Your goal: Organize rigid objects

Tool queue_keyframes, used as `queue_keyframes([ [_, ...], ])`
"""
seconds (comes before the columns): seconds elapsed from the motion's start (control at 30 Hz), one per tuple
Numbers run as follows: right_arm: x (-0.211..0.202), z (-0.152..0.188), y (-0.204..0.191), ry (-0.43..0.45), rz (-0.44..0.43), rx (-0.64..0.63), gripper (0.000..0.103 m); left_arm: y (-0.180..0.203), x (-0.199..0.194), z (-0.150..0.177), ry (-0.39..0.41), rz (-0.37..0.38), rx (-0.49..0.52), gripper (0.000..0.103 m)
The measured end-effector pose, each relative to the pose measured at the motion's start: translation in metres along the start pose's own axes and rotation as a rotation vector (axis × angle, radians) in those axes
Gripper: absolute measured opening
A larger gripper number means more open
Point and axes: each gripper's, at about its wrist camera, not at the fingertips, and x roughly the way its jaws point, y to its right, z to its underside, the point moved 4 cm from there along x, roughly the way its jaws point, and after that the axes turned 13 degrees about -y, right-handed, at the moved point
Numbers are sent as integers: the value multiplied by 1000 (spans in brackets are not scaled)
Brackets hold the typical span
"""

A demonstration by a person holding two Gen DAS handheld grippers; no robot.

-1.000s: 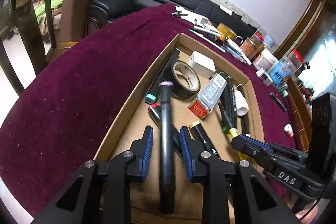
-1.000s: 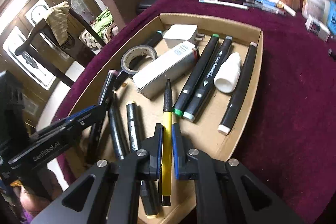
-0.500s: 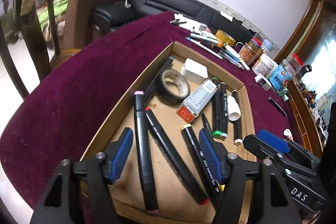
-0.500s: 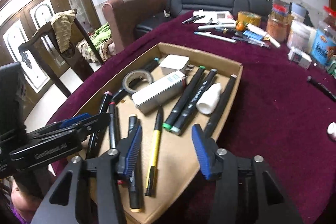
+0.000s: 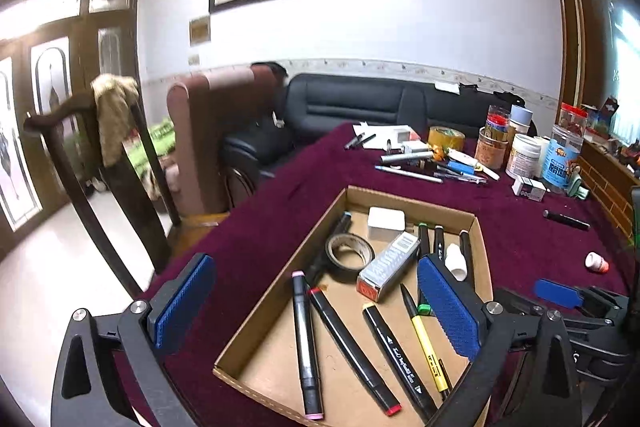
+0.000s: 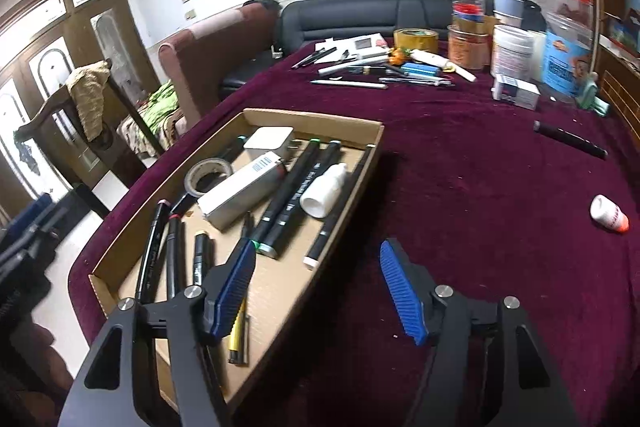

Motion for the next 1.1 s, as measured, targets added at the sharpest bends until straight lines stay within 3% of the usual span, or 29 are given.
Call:
queue_keyframes([
  [0.87, 0, 23, 17, -6, 54, 14, 73, 31, -3, 9, -50, -39, 62, 102],
  [1.03, -2, 24, 17, 12, 79, 11, 73, 24, -31, 4, 68, -110, 7, 102],
  [1.1, -4, 25, 16, 29, 96, 1, 73, 26, -42, 5, 112, -60, 12, 103],
])
